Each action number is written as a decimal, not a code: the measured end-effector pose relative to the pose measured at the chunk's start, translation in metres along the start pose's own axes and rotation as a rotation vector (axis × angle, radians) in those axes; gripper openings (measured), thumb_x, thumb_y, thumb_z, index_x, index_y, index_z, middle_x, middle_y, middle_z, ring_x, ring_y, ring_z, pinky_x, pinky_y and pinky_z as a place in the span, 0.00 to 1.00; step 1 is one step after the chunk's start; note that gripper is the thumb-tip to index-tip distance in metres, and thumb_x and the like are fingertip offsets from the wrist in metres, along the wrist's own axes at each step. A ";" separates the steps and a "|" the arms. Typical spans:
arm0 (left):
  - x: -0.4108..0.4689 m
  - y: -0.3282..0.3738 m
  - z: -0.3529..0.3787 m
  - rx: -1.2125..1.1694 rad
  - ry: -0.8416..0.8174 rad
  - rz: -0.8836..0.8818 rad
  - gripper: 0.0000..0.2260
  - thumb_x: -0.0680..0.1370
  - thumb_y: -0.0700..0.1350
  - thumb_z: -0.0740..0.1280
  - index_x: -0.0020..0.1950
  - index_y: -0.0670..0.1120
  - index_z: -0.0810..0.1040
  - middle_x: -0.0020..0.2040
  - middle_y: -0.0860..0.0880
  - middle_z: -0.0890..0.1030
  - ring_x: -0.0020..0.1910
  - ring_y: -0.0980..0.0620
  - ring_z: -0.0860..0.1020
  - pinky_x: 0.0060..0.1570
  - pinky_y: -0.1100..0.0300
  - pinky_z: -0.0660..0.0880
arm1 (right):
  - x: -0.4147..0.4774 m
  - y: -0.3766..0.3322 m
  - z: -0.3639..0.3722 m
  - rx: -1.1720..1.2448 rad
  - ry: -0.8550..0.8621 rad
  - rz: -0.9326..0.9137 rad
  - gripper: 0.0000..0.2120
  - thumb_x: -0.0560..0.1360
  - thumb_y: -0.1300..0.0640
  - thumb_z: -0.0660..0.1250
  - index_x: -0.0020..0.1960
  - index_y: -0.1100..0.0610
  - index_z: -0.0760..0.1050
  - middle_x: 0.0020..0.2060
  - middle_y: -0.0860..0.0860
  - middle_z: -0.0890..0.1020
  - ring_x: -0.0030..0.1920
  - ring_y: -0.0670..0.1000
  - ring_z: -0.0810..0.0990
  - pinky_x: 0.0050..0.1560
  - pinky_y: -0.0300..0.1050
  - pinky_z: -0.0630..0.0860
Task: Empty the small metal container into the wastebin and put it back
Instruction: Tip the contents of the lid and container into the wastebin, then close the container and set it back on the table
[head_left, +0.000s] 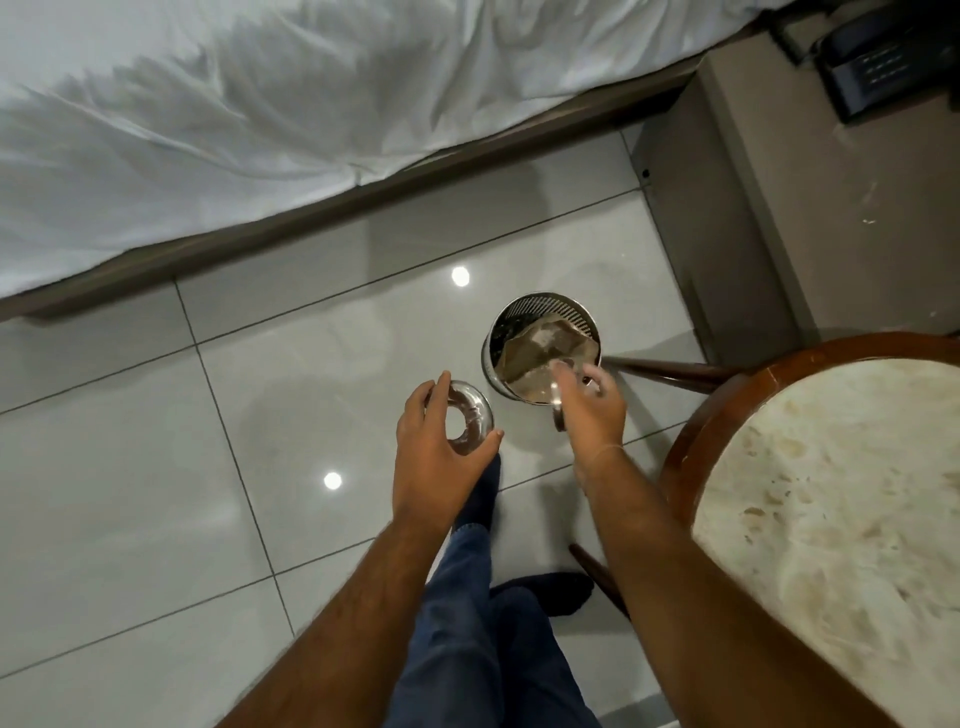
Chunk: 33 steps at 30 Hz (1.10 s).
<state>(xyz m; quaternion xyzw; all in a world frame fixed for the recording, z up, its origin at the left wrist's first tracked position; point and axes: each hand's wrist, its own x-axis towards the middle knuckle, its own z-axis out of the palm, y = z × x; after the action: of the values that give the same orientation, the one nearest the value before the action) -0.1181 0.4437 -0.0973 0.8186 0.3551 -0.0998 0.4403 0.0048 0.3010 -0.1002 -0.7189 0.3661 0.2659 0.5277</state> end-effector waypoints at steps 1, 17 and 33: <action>-0.003 0.006 0.000 -0.016 0.001 0.024 0.44 0.74 0.57 0.80 0.85 0.53 0.62 0.80 0.50 0.68 0.79 0.45 0.69 0.71 0.42 0.78 | -0.004 -0.001 -0.013 0.126 -0.062 0.081 0.28 0.78 0.41 0.77 0.74 0.49 0.78 0.70 0.57 0.83 0.68 0.57 0.82 0.63 0.55 0.84; -0.072 0.179 0.073 0.031 -0.601 0.589 0.42 0.71 0.64 0.77 0.83 0.59 0.65 0.76 0.61 0.68 0.74 0.60 0.71 0.70 0.66 0.72 | -0.050 0.039 -0.213 0.904 -0.291 0.154 0.31 0.81 0.34 0.65 0.70 0.57 0.84 0.64 0.61 0.88 0.60 0.58 0.89 0.53 0.53 0.87; -0.173 0.238 0.239 0.626 -1.053 1.003 0.46 0.71 0.58 0.81 0.84 0.54 0.64 0.80 0.50 0.66 0.76 0.47 0.70 0.73 0.50 0.74 | -0.072 0.134 -0.335 1.292 0.013 0.231 0.28 0.84 0.33 0.64 0.70 0.52 0.85 0.67 0.57 0.88 0.66 0.55 0.87 0.56 0.50 0.87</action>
<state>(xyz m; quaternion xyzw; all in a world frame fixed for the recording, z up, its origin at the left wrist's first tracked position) -0.0491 0.0836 -0.0012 0.8120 -0.3557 -0.3589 0.2920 -0.1471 -0.0245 -0.0191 -0.2150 0.5304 0.0431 0.8189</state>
